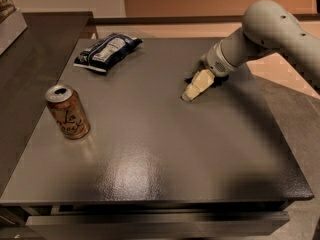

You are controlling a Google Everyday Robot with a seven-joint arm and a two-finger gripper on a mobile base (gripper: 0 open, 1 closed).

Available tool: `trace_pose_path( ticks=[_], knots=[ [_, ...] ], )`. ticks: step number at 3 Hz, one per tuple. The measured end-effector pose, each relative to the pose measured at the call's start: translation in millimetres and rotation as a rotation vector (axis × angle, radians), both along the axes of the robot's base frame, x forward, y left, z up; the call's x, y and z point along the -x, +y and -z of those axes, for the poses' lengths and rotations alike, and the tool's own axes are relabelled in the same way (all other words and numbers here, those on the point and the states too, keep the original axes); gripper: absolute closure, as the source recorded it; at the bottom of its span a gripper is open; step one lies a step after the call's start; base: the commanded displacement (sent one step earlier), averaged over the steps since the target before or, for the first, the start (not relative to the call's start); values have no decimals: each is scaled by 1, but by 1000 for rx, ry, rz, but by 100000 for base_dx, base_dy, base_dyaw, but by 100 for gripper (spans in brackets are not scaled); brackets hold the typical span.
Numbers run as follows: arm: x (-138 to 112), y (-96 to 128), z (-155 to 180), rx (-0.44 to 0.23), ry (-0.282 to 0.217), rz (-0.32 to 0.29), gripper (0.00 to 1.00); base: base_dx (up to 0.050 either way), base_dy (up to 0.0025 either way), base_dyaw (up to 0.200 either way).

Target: Move rxbar chocolate near orange can

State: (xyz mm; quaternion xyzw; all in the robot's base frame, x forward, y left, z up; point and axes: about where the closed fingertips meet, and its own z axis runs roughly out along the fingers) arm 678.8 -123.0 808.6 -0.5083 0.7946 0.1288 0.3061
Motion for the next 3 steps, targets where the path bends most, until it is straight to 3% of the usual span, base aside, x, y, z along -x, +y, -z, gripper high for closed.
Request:
trace_pose_path(
  ticks=[1,2,3],
  knots=[
    [0,0,0,0,0,0,0,10000,0,3],
    [0,1,-5,0,2,-2,0,-6300,1,-7],
    [0,1,-5,0,2,-2,0,0,0,0]
  ],
)
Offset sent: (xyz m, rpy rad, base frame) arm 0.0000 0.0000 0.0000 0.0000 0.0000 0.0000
